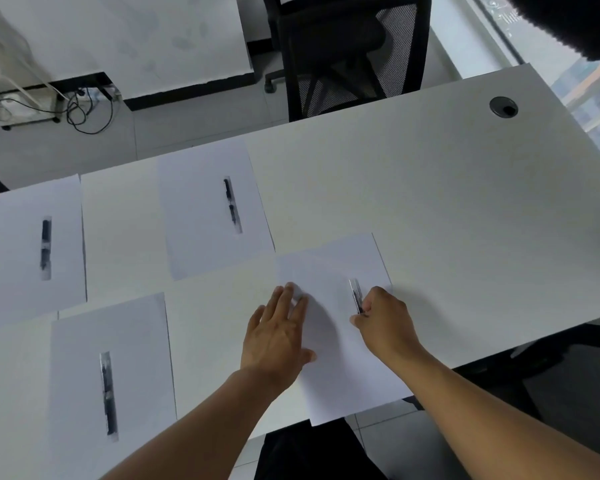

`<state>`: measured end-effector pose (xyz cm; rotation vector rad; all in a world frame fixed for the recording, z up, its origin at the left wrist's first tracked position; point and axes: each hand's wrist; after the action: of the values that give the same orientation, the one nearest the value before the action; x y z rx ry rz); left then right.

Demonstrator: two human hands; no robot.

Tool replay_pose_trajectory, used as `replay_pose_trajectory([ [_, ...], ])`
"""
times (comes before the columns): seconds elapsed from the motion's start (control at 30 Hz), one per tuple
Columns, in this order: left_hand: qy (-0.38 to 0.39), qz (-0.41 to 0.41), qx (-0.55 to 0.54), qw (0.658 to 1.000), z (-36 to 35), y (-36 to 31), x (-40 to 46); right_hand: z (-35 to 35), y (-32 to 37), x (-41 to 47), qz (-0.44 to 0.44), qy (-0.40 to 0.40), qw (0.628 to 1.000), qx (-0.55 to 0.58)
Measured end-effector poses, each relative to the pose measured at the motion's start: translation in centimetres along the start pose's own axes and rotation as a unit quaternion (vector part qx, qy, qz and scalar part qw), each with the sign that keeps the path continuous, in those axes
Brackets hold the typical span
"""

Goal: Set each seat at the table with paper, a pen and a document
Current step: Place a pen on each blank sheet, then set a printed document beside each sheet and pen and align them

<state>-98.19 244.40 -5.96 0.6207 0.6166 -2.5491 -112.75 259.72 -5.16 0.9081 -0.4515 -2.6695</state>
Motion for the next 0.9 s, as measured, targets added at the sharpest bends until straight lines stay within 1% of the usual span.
replay_pose_trajectory([
  [0.33,-0.003,0.001,0.002,1.0,0.3,-0.3,0.0,0.0,-0.1,0.5,-0.029,0.014,0.999,-0.013],
  [0.5,0.003,0.004,-0.001,1.0,1.2,-0.5,0.0,0.9,0.2,0.0,-0.024,0.017,1.0,-0.003],
  [0.63,-0.041,0.019,-0.028,0.999,2.9,-0.9,-0.7,3.4,1.0,-1.6,-0.008,0.027,0.999,-0.023],
  [0.7,-0.066,0.029,-0.042,0.997,4.3,-1.2,-1.2,4.6,1.2,-2.3,0.013,0.032,0.998,-0.054],
  [0.77,-0.094,0.036,-0.049,0.994,6.7,-1.6,-2.0,6.4,2.0,-3.1,0.054,0.026,0.994,-0.091],
  [0.9,-0.157,0.051,-0.033,0.986,12.8,-1.6,-4.9,10.9,6.1,-4.5,0.143,0.002,0.978,-0.153],
])
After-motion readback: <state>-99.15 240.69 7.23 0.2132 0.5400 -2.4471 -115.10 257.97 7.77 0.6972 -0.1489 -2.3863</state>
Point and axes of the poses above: each hand's wrist, its own x-axis towards the middle knuckle, its own z-axis out of the back of the hand, y = z × x, and after that the axes turned 4 degrees about -x, right-handed
